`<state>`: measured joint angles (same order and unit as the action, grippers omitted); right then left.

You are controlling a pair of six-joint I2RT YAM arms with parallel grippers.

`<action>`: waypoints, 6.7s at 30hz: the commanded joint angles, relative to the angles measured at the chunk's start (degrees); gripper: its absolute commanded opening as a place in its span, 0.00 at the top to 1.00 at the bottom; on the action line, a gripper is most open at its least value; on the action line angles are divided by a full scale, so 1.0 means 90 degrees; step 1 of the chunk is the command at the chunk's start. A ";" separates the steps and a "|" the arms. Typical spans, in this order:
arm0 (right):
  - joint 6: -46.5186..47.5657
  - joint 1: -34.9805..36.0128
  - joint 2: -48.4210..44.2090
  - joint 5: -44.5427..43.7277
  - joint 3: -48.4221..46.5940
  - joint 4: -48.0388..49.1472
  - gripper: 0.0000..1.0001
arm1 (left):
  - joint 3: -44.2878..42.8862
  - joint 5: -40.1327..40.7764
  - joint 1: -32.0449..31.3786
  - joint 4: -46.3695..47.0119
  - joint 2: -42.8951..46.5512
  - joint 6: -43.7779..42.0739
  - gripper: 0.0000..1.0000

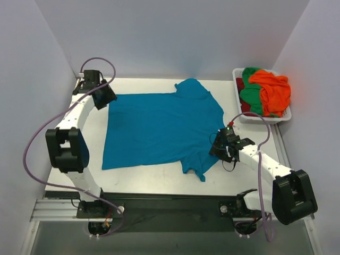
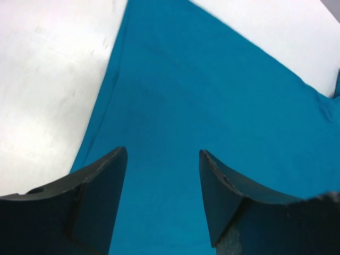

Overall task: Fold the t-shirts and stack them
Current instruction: Flatten out the tshirt, then grap the side of the flattened tshirt closest away from the robot with both arms, then fold the flattened tshirt in 1/3 of the way

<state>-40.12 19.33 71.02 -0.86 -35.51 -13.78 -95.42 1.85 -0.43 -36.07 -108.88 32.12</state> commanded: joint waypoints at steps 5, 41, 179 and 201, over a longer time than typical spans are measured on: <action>-0.0960 0.0928 -0.0869 -0.0372 0.0761 0.0066 0.48 | 0.4202 0.0525 -0.0109 0.0777 0.3257 0.1381 0.33; -0.0142 -0.1065 -0.0470 0.0298 0.0332 -0.0100 0.45 | 0.4705 0.1767 0.0653 -0.0190 0.1913 0.1607 0.80; -0.3687 0.5215 -0.4024 -0.2472 0.0782 -0.3985 1.00 | 0.6764 0.1807 0.0272 0.0132 0.5798 0.1832 1.00; 0.0707 0.1046 0.0096 -0.0696 -0.2509 -0.1917 1.00 | 0.4314 0.1718 -0.0568 0.0590 0.2549 0.2271 1.00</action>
<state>-39.57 31.64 69.97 -11.25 -54.72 -33.67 -52.88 16.34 -5.34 -32.03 -83.42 51.16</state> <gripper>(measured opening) 0.032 0.027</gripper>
